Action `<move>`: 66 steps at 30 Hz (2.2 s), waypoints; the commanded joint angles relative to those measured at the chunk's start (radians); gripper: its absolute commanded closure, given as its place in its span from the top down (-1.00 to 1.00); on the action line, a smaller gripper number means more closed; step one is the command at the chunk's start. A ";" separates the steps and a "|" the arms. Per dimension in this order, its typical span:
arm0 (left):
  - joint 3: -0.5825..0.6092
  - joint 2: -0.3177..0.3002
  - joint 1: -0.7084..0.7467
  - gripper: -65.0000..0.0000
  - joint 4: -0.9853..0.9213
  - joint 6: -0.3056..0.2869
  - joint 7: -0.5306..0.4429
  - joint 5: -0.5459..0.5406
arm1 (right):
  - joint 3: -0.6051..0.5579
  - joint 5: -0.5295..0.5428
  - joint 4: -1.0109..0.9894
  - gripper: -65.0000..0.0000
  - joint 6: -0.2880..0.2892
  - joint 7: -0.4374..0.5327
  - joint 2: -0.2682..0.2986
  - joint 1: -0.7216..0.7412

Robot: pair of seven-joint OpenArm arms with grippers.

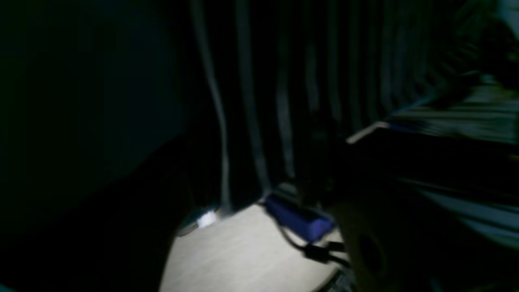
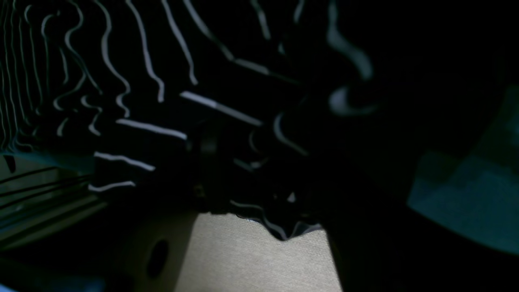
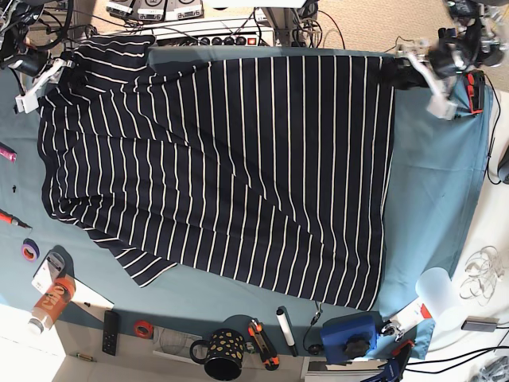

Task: Layout the t-shirt on the table in an organized manner, then fold the t-shirt properly
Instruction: 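Grasp the shirt's collar-side edge with both grippers, then lift and fold the grasped edge over the shirt body with both grippers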

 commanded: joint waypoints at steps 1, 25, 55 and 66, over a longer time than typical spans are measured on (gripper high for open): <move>0.017 -0.006 0.008 -0.08 0.003 0.004 0.028 0.029 | 0.003 -0.050 0.000 -0.25 -0.009 -0.020 0.015 -0.005; 0.035 0.016 0.009 -1.00 0.089 0.013 0.020 0.070 | 0.006 0.119 0.002 -1.00 -0.009 -0.020 0.015 0.000; -0.311 0.025 -0.024 -1.00 0.179 -0.085 -0.032 -0.108 | 0.370 0.410 0.044 -1.00 -0.009 -0.020 0.017 0.121; -0.070 -0.009 -0.240 -1.00 0.179 0.006 -0.193 0.262 | 0.139 -0.010 0.044 -1.00 -0.009 0.104 0.017 0.275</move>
